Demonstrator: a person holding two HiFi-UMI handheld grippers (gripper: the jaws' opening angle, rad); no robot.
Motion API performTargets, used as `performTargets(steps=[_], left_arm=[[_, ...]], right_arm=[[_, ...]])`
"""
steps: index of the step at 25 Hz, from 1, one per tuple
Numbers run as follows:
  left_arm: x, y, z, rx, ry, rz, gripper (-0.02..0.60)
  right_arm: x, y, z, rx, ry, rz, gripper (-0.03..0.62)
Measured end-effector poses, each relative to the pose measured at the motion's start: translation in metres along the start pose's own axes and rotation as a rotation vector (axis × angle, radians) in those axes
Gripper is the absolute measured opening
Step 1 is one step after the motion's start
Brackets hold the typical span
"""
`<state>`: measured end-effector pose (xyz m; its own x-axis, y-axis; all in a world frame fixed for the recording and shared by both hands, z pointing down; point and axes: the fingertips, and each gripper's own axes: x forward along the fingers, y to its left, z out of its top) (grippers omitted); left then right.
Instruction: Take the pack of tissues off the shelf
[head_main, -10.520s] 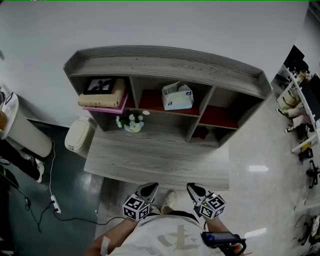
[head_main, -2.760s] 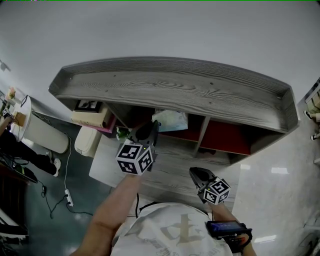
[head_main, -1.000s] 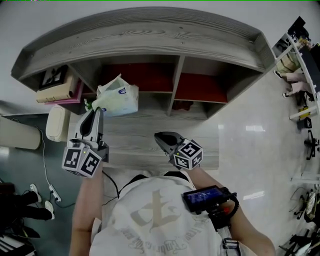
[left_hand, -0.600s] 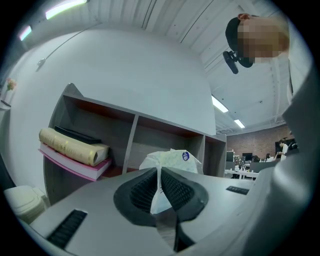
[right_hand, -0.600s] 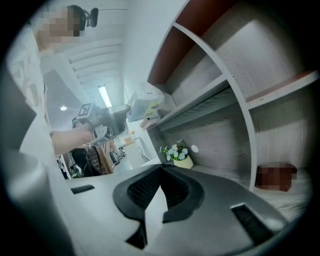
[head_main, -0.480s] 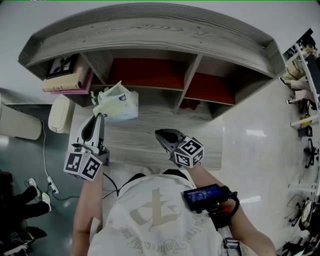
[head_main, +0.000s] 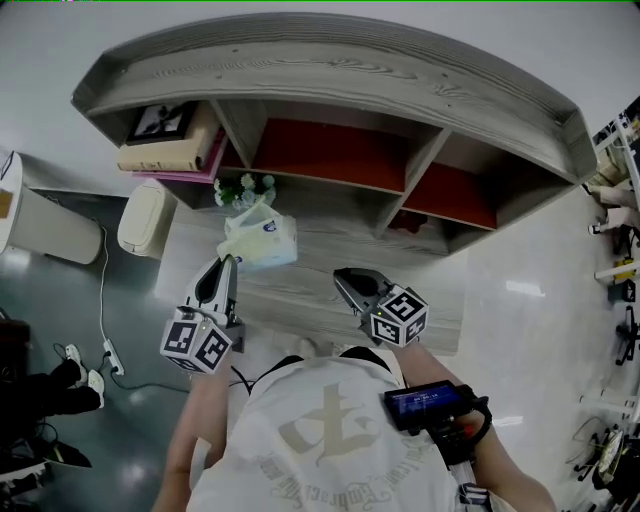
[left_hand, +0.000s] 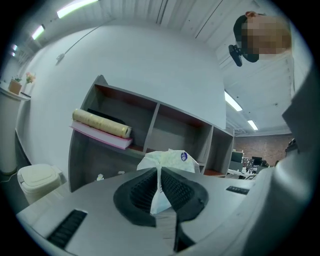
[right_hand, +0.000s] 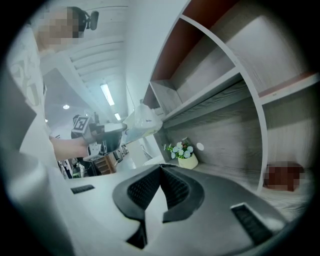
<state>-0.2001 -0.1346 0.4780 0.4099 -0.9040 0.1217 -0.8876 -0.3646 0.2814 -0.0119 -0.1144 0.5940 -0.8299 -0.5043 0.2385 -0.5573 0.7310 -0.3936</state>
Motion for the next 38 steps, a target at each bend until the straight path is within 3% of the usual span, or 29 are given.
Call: performTargets(steps=[15,21,38], left_arm=[[-0.041,0.013,-0.079,-0.019,0.137,0.062,0.034],[-0.044,0.017,-0.093,0.008,0.171,0.062,0.032],[-0.032,0.007,-0.104,-0.015,0.194,0.03,0.029]], right_arm=[[0.01,0.018,-0.004,-0.041,0.021,0.042,0.003],[0.011,0.019,-0.001,-0.046,0.017,0.04,0.003],[0.008,0.012,0.001,-0.042,0.022,0.03,0.003]])
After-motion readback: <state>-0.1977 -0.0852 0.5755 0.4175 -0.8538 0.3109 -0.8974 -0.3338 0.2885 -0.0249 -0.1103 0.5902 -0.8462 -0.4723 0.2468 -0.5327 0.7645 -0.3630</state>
